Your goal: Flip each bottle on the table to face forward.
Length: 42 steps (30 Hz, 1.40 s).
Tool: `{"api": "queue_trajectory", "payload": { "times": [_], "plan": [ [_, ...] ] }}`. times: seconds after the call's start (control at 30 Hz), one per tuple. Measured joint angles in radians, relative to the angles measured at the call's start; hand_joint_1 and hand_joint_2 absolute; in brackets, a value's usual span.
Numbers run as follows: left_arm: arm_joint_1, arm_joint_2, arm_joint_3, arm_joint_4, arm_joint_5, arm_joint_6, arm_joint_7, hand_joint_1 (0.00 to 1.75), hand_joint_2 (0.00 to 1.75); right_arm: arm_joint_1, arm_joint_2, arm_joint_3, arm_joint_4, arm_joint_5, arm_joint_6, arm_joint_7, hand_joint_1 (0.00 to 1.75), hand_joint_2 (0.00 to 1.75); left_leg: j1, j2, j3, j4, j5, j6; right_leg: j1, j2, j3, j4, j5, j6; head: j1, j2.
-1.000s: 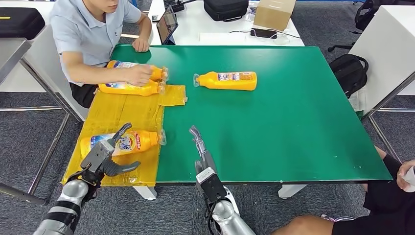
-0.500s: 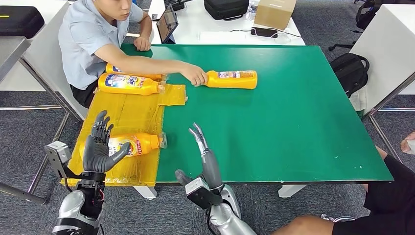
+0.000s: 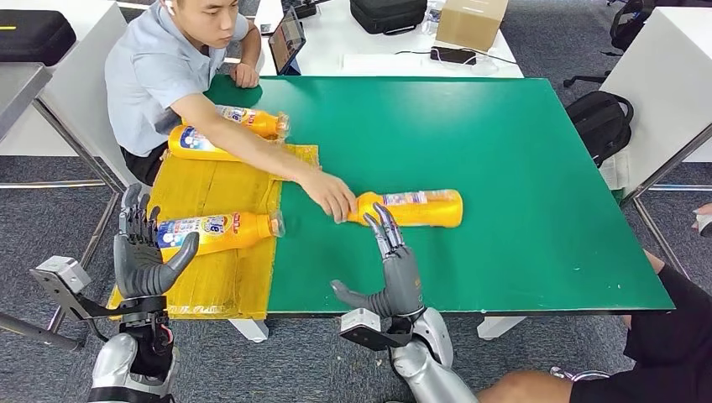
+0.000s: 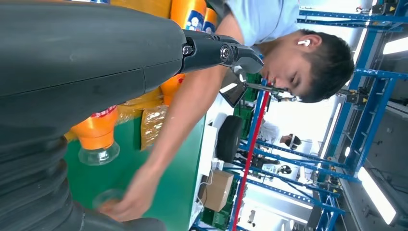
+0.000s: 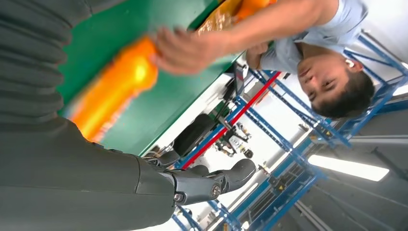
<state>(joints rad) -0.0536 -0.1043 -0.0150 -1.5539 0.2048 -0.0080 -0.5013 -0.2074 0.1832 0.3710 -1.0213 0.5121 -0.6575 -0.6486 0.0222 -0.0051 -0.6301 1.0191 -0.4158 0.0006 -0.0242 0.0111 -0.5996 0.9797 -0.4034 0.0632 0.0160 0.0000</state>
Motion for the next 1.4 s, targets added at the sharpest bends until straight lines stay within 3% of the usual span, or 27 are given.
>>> {"api": "queue_trajectory", "payload": {
  "times": [0.13, 0.33, 0.5, 0.6, 0.77, 1.23, 1.4],
  "plan": [
    [0.002, -0.005, 0.001, 0.000, -0.003, 0.005, -0.006, 0.00, 1.75, 0.004, -0.012, -0.010, -0.001, 0.131, -0.017, 0.064, 0.00, 1.75, 0.000, 0.000, 0.000, 0.000, 0.000, 0.000, 0.000, 0.000, 0.000, 0.000, 0.000, 0.000, 0.000, 0.000],
    [0.039, -0.013, 0.009, -0.028, -0.017, -0.008, -0.018, 0.00, 1.75, 0.015, -0.065, -0.037, 0.001, 0.513, -0.011, 0.306, 0.00, 1.75, 0.000, 0.000, -0.002, 0.000, 0.000, 0.000, 0.000, 0.000, -0.001, 0.000, 0.000, 0.000, 0.000, 0.000],
    [0.078, -0.027, 0.011, -0.059, -0.060, -0.028, -0.019, 0.00, 1.75, -0.022, -0.129, -0.062, 0.053, 0.569, 0.117, 0.455, 0.00, 1.75, -0.001, 0.000, -0.002, 0.000, 0.000, 0.000, -0.001, 0.000, -0.002, 0.000, 0.000, 0.000, 0.000, 0.000],
    [0.086, -0.033, 0.005, -0.065, -0.084, -0.026, -0.011, 0.00, 1.75, -0.055, -0.151, -0.077, 0.121, 0.571, 0.151, 0.493, 0.00, 1.75, -0.001, 0.000, -0.002, 0.000, 0.000, 0.000, -0.001, 0.000, -0.002, 0.000, 0.001, 0.001, 0.000, 0.000],
    [0.097, -0.037, -0.006, -0.072, -0.099, -0.014, -0.003, 0.00, 1.75, -0.098, -0.165, -0.083, 0.200, 0.616, 0.121, 0.538, 0.00, 1.75, 0.000, 0.000, -0.002, 0.000, 0.000, 0.000, 0.000, 0.000, -0.001, 0.000, 0.001, 0.001, 0.000, 0.000],
    [0.108, -0.038, -0.010, -0.083, -0.100, -0.014, -0.003, 0.00, 1.75, -0.121, -0.167, -0.083, 0.247, 0.635, 0.106, 0.557, 0.00, 1.75, 0.000, 0.000, -0.001, 0.000, 0.000, 0.000, 0.000, 0.000, -0.001, 0.000, 0.001, 0.000, 0.000, 0.000],
    [0.121, -0.038, -0.010, -0.097, -0.108, -0.014, 0.005, 0.00, 1.75, -0.120, -0.167, -0.083, 0.242, 0.669, 0.165, 0.614, 0.00, 1.75, 0.000, 0.000, 0.000, 0.000, 0.000, 0.000, 0.000, 0.000, 0.000, 0.000, 0.000, 0.000, 0.000, 0.000]
  ]
}}
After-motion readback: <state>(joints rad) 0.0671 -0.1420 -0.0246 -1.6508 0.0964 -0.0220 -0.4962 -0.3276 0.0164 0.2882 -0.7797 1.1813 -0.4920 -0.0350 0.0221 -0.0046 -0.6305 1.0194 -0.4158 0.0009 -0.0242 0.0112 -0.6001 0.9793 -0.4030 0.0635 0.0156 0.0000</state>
